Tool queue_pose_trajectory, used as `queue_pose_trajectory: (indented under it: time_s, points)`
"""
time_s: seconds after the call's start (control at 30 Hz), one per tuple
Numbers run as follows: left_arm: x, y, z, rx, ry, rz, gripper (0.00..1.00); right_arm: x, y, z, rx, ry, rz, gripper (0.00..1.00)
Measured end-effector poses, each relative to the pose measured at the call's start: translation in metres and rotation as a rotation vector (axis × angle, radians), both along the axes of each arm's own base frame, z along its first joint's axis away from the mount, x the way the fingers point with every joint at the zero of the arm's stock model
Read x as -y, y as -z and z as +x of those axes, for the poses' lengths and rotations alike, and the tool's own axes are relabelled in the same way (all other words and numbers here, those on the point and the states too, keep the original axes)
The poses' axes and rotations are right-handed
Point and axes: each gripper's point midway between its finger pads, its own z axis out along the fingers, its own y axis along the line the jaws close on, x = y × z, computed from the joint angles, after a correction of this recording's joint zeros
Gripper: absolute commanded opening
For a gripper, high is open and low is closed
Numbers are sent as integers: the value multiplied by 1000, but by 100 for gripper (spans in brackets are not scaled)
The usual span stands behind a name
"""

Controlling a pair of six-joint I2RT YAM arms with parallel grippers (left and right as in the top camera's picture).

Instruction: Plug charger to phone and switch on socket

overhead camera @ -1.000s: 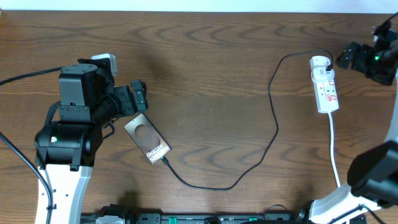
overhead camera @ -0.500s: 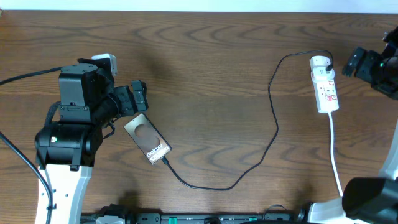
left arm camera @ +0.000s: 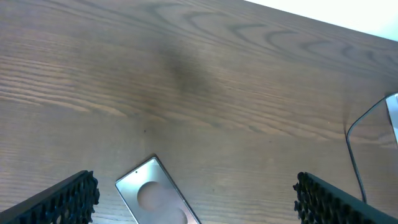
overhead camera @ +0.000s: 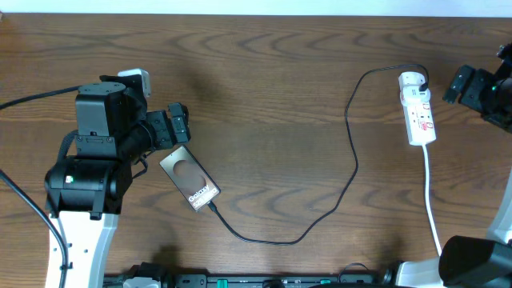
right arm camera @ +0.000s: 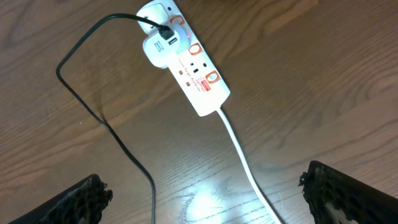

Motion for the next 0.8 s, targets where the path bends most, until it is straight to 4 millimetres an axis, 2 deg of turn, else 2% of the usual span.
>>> queue_pose_trajectory:
  time_s: [0.67, 0.8]
  points:
    - [-1, -1, -1, 4, -1, 6, 100, 0, 0, 0, 0, 7, 1, 99]
    - [-9, -10, -13, 30, -28, 40, 100, 0, 0, 0, 0, 7, 1, 99]
